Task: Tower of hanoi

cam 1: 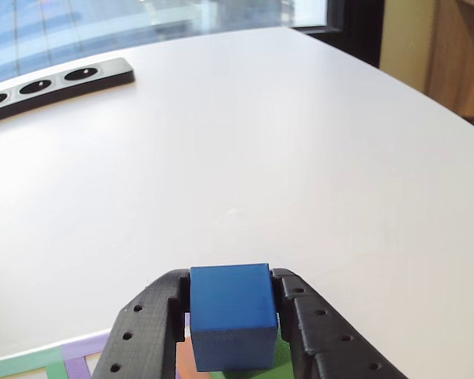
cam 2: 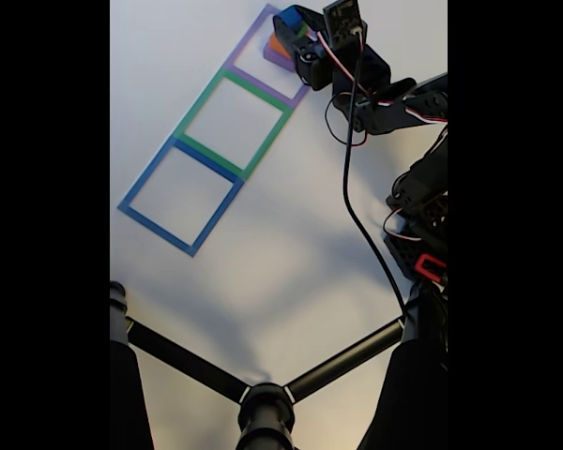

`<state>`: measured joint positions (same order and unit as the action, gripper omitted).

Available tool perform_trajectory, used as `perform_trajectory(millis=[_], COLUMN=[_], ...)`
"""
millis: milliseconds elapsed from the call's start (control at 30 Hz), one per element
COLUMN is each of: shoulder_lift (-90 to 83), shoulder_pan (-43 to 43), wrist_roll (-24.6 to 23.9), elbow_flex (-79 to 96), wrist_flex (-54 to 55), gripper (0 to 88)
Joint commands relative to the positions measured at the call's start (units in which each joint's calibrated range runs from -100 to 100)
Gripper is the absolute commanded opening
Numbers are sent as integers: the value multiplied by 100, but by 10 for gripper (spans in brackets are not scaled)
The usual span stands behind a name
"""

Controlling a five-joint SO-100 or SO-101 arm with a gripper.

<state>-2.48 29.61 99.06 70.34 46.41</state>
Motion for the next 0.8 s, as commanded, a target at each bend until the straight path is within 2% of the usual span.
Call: perform_trajectory(millis=[0,200,367,767], shoulder_lift=[-321,-425,-898,-2068], shoulder_pan=[93,101,-44,-441], wrist_roll=[94,94,94,94], elbow_flex=[59,77,-132,-2295], wrist_flex=[-32,-153,-890,-4589], gripper=[48,32,32,22])
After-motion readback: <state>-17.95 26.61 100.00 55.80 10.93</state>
